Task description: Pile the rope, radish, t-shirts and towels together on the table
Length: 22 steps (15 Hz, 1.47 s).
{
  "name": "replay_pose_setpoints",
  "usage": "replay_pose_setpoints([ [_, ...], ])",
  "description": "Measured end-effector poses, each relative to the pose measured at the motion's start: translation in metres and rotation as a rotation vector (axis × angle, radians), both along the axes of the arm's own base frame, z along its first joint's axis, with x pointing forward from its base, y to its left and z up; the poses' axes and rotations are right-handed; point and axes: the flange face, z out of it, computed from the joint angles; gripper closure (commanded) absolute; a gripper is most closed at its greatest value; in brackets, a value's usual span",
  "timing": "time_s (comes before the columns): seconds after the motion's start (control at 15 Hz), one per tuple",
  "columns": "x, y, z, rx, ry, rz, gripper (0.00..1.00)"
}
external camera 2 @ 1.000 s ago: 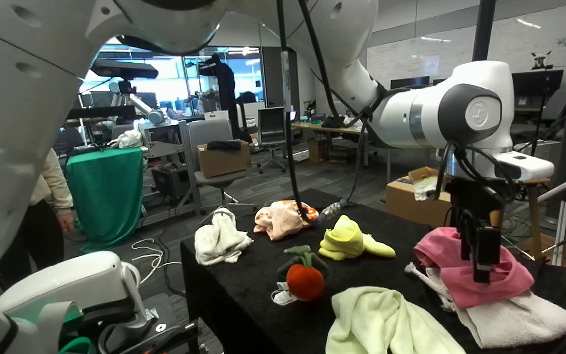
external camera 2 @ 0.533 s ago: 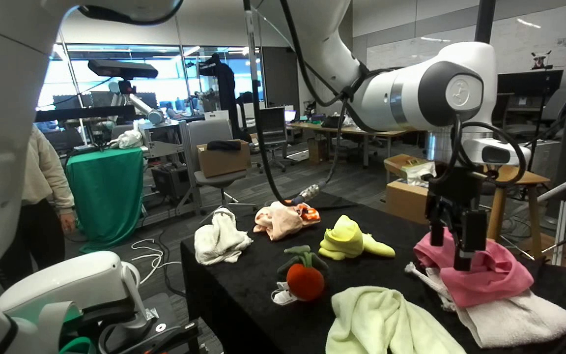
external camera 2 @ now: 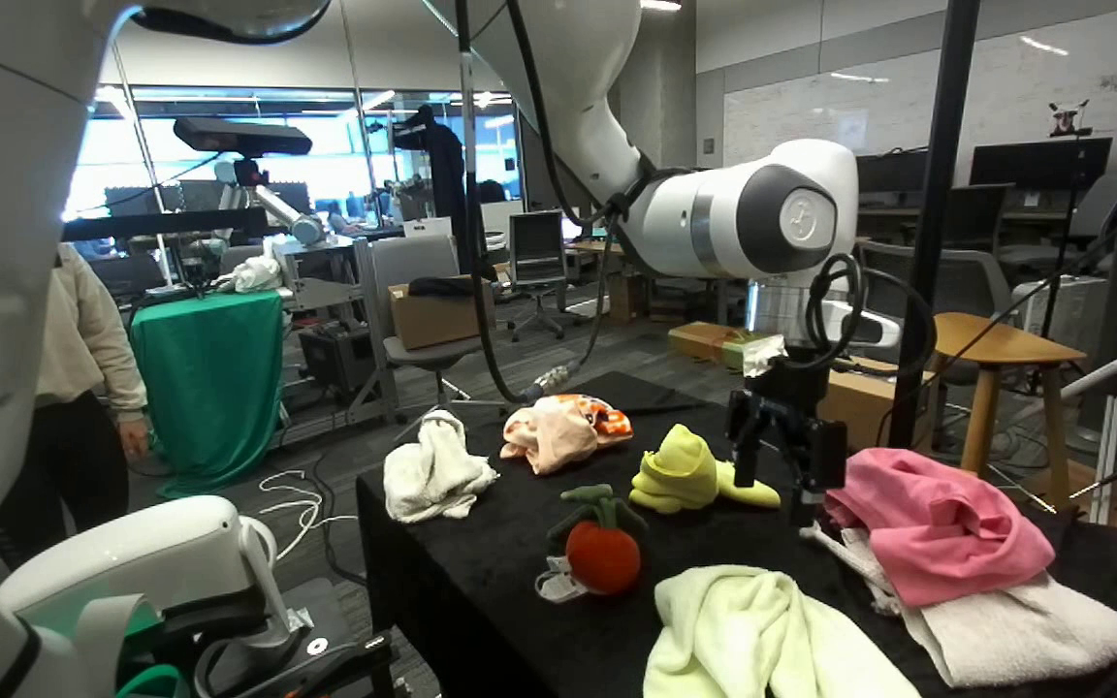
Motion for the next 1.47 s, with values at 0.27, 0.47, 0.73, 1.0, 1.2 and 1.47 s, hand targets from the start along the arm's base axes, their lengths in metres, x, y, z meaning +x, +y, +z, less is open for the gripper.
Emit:
replay_pose_setpoints([
  [0.27, -0.02, 0.004, -0.021, 0.013, 0.075, 0.027, 0.0],
  [0.47, -0.033, -0.001, -0.035, 0.014, 0.111, 0.015, 0.0],
  [0.73, -0.047, -0.009, -0.048, 0.019, 0.145, -0.021, 0.0],
  [1.0, -0.056, -0.016, -0.058, 0.036, 0.176, -0.063, 0.0],
  [1.2, -0.058, -0.021, -0.065, 0.045, 0.185, -0.084, 0.0],
  [1.47, -0.058, -0.029, -0.078, 0.043, 0.187, -0.102, 0.07],
])
